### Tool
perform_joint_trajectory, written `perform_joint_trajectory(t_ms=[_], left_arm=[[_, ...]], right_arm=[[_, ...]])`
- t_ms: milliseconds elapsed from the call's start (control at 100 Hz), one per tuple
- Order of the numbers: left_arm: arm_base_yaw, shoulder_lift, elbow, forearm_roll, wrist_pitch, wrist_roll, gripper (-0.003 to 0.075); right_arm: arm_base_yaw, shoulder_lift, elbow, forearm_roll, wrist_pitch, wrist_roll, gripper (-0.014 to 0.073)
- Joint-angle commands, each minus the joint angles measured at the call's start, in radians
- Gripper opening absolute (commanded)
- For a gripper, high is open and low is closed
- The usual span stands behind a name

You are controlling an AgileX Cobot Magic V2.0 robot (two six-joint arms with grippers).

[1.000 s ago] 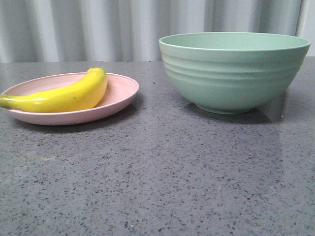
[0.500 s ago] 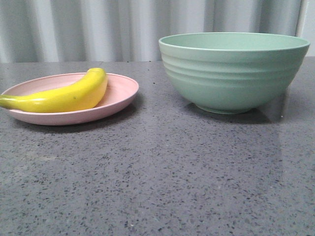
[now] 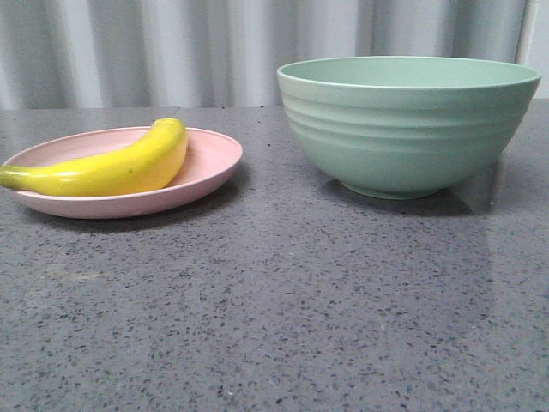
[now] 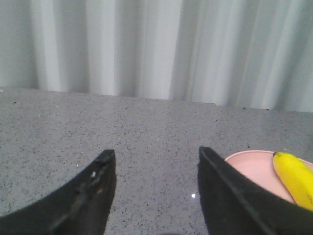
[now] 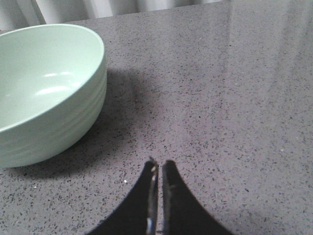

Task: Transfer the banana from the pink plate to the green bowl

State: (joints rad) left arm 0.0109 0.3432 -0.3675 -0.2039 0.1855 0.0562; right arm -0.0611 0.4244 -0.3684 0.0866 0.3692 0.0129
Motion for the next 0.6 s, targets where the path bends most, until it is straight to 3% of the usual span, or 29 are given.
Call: perform_joint_trajectory(t_ms=[0,170,590], left_arm=[[-0.003,0.062,-0.044,-0.012,-0.086,-0.001,0.0378],[-0.062,0.195,-0.088,-0.012,-0.088,-0.001,0.0482],[-0.413,0.585,-0.302,0.006,-0.046,0.002,0.0482]], right_arm=[[0.002,0.014,-0.034,0.004,-0.066,-0.003,-0.0079],[0.002,0.014,-0.034,0.004,-0.066,-0.003,-0.0079],[0.002,0.014,-0.034,0.004,-0.066,-0.003,-0.0079]])
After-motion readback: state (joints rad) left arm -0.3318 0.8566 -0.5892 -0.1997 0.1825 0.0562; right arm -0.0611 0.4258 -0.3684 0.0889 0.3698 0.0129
